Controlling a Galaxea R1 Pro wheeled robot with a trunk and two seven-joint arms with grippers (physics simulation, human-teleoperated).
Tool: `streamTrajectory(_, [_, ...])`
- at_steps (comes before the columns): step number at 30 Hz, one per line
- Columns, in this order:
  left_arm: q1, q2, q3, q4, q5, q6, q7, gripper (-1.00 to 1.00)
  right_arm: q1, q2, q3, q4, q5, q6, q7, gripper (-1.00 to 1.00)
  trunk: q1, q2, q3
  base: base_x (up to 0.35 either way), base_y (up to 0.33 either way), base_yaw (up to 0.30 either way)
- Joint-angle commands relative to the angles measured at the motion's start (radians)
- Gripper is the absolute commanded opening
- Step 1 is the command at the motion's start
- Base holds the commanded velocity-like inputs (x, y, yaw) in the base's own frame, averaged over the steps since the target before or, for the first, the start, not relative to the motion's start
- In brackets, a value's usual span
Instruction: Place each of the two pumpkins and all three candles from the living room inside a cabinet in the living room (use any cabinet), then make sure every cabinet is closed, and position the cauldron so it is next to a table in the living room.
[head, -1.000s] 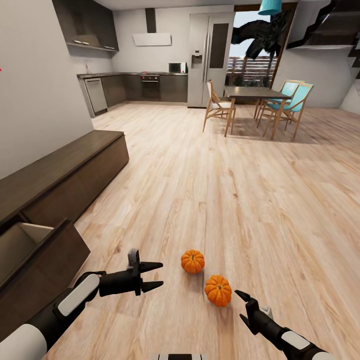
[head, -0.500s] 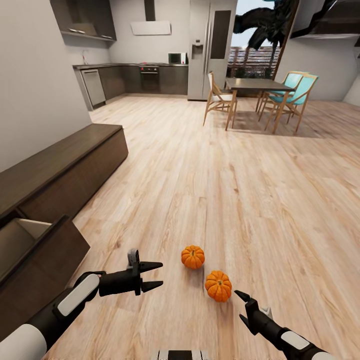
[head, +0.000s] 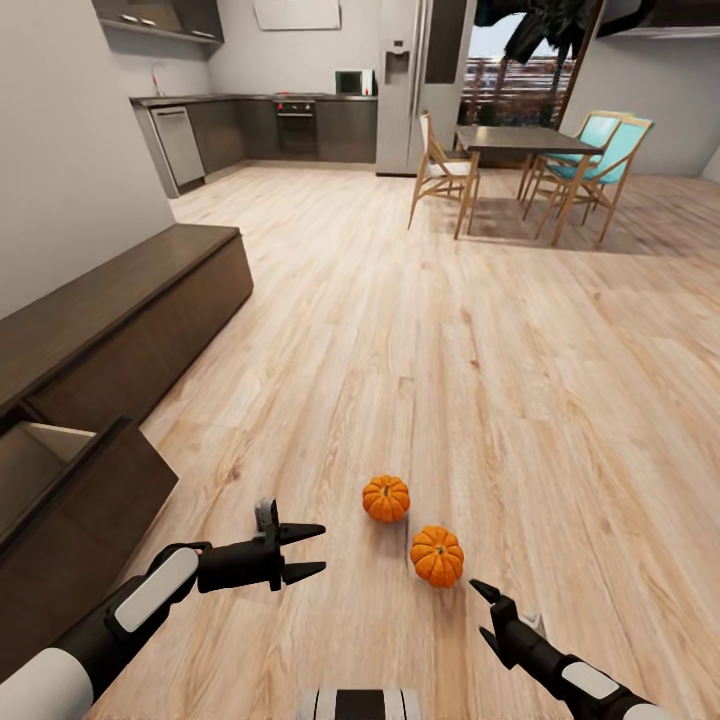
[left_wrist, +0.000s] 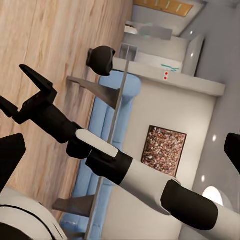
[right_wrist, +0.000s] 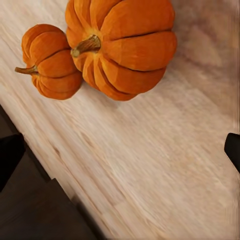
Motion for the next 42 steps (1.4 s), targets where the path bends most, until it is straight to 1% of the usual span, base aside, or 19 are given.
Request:
streamTrajectory(1, [-0.001,0.002,-0.003,0.001,0.002,0.002,-0.005,1.0,-0.001,0.0,0.007,0.0,-0.011,-0.002,0.002,1.0,0.0,-0.001,-0.005,0.0,0.0,0.0])
streamTrajectory(6, [-0.001,0.013,-0.004,0.0,0.002,0.002,-0.005,1.0,0.0,0.0,0.008,0.0,-0.011,-0.035,0.002,1.0,0.002,-0.002,-0.024,0.0,0.0,0.0])
streamTrajectory(21, [-0.001,0.014,-0.003,-0.001,0.002,0.002,-0.005,1.0,0.0,0.0,0.007,0.0,-0.009,-0.04,0.001,1.0,0.009,-0.005,-0.082,0.0,0.0,0.0])
streamTrajectory(29, [-0.001,0.014,-0.003,0.0,0.002,0.002,-0.005,1.0,0.0,0.0,0.007,0.0,-0.01,-0.061,-0.001,1.0,0.013,-0.007,-0.113,0.0,0.0,0.0])
streamTrajectory(41, [-0.001,0.014,-0.003,0.001,0.002,0.002,-0.005,1.0,0.0,0.0,0.007,0.0,-0.009,-0.063,-0.001,1.0,0.018,-0.01,-0.159,0.0,0.0,0.0])
streamTrajectory(42, [-0.001,0.014,-0.003,0.001,0.002,0.002,-0.005,1.0,0.0,0.0,0.007,0.0,-0.009,-0.063,-0.001,1.0,0.018,-0.01,-0.159,0.0,0.0,0.0])
